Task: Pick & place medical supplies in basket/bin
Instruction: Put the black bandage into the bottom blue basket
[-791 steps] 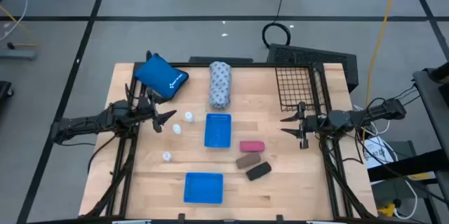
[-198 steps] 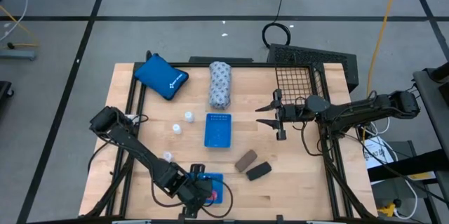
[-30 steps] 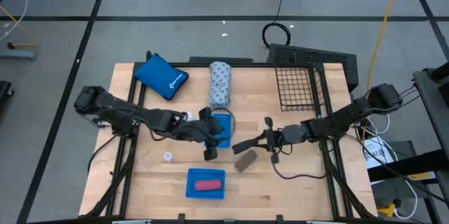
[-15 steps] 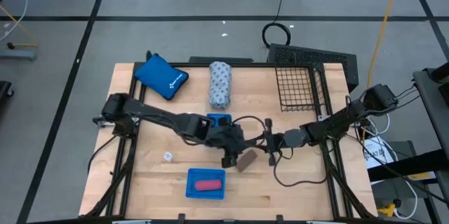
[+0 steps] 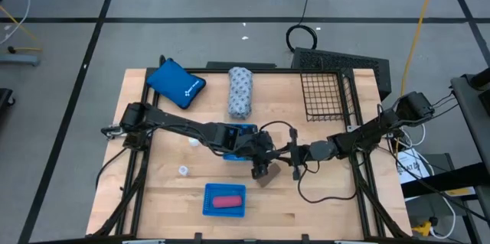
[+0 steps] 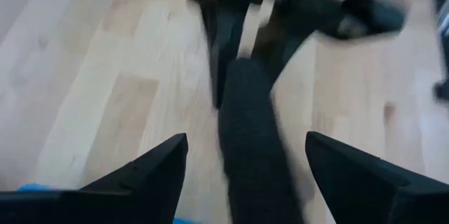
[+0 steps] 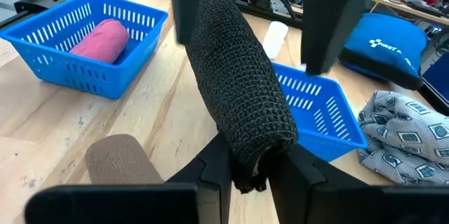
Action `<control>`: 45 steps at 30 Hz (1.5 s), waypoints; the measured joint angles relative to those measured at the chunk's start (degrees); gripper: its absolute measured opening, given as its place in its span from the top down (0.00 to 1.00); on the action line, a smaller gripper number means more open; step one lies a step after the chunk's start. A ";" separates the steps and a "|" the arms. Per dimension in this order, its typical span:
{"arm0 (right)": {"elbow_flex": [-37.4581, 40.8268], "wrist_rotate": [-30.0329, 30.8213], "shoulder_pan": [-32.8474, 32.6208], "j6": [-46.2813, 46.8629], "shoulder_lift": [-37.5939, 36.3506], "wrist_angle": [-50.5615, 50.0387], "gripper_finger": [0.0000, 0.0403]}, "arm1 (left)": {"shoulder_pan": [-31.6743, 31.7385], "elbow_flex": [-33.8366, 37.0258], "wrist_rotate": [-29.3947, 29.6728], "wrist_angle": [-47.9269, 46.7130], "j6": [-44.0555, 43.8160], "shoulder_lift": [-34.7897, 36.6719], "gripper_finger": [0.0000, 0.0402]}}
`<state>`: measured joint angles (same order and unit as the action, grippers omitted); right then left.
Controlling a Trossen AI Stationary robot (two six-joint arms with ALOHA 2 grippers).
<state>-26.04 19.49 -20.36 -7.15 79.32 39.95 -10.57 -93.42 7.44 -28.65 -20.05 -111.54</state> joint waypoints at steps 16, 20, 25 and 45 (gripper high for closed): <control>-0.02 -0.04 0.00 0.45 -0.03 0.31 0.84 | 0.56 0.06 -1.51 0.10 0.27 -1.04 0.51; -0.02 -0.28 -0.07 0.47 -0.01 0.92 0.84 | 1.05 0.06 -5.37 0.12 0.11 -1.03 0.64; 0.00 -0.24 -0.04 3.84 0.01 1.41 0.82 | 1.27 0.06 -5.05 0.05 0.82 -0.99 0.75; 0.90 -10.57 -0.37 14.71 -10.10 -0.88 0.62 | -5.52 0.04 -1.33 -6.57 4.03 4.09 0.83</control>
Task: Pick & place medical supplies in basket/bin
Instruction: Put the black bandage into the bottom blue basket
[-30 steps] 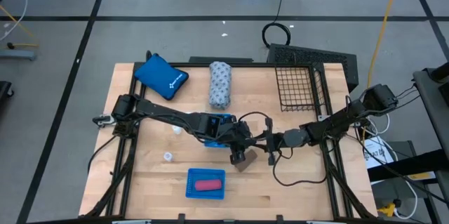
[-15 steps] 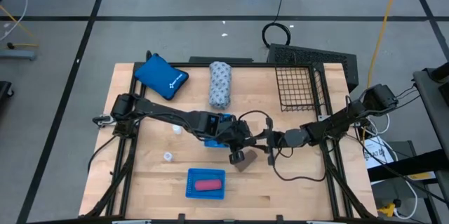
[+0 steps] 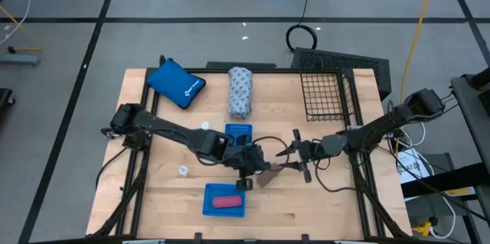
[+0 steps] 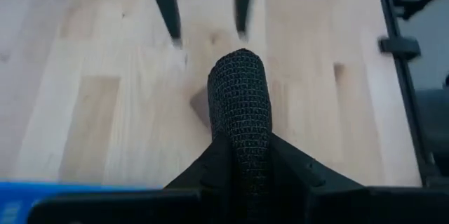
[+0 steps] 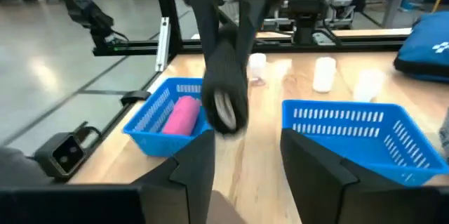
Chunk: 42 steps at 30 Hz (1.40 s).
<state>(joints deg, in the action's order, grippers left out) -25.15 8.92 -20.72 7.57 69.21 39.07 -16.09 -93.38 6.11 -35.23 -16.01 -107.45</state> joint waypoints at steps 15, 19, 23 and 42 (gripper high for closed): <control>10.60 0.18 -0.40 4.07 -13.54 0.14 0.65 | -11.28 3.06 1.11 -7.15 2.20 1.79 0.83; 11.70 0.25 -0.40 4.05 -14.37 1.25 0.66 | -12.54 5.63 -0.66 -4.44 -1.19 1.76 0.83; 12.27 0.25 -0.40 3.90 -14.34 2.72 0.66 | -13.01 9.86 -2.04 -0.29 -2.78 1.76 0.83; 12.28 0.21 -0.40 3.79 -14.34 2.67 0.67 | -15.11 23.15 0.21 13.34 -5.79 1.76 0.83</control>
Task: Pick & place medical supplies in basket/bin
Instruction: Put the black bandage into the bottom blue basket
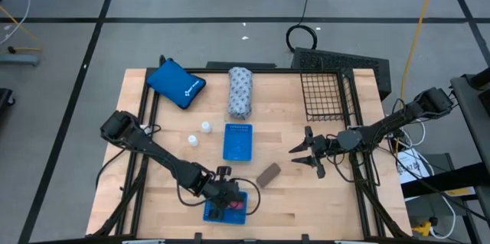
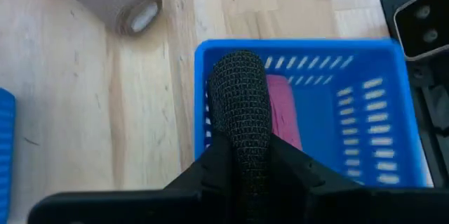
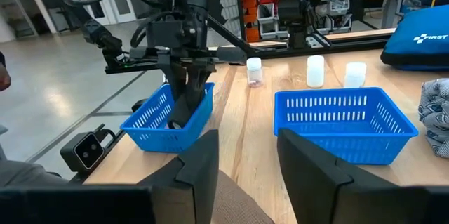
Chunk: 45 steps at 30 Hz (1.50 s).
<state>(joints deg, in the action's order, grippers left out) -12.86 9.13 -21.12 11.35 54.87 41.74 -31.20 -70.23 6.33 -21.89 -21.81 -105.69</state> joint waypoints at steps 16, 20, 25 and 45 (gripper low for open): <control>-0.02 0.01 0.00 -0.02 0.00 -0.38 0.67 | 0.04 0.35 0.17 0.74 -1.54 0.02 0.58; -0.02 0.02 0.00 -0.02 0.00 -0.37 0.67 | 0.04 0.39 0.57 1.11 -1.26 0.00 0.53; -0.02 0.00 0.00 -0.04 0.00 -0.37 0.67 | 0.12 0.39 0.57 1.09 -0.21 0.00 0.48; -0.04 0.02 0.00 -0.04 0.02 -0.34 0.67 | 4.96 0.33 -9.10 3.02 -0.02 1.69 0.53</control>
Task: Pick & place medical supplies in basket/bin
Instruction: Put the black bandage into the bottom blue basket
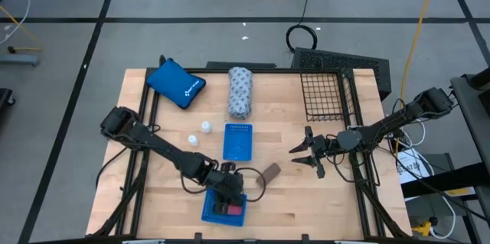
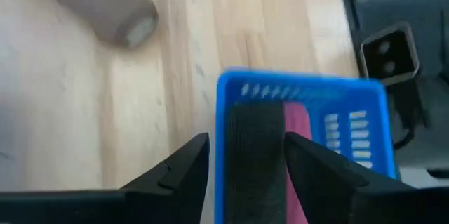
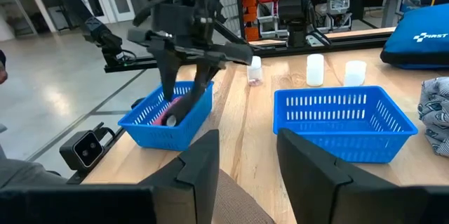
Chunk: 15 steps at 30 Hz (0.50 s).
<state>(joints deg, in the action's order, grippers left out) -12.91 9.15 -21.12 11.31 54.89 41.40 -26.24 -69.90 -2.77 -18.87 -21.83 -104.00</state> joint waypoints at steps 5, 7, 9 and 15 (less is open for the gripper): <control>0.29 -0.01 0.00 0.01 0.00 -0.05 0.67 | -0.42 -0.03 2.92 -0.27 0.98 0.95 0.53; 0.33 -0.04 0.00 0.00 0.00 0.31 0.67 | -0.49 -0.03 2.98 -1.05 0.99 1.87 0.52; 0.33 -0.02 0.00 0.00 0.00 0.23 0.67 | -0.63 -0.05 2.58 -0.30 0.77 2.82 0.51; 0.33 -0.17 0.00 0.02 0.00 0.29 0.67 | -3.09 -0.05 -0.22 0.37 -0.48 4.57 0.47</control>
<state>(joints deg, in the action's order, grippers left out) -12.58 8.97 -21.12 11.33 54.89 41.69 -29.32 -69.95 -2.99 -18.50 -22.31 -99.43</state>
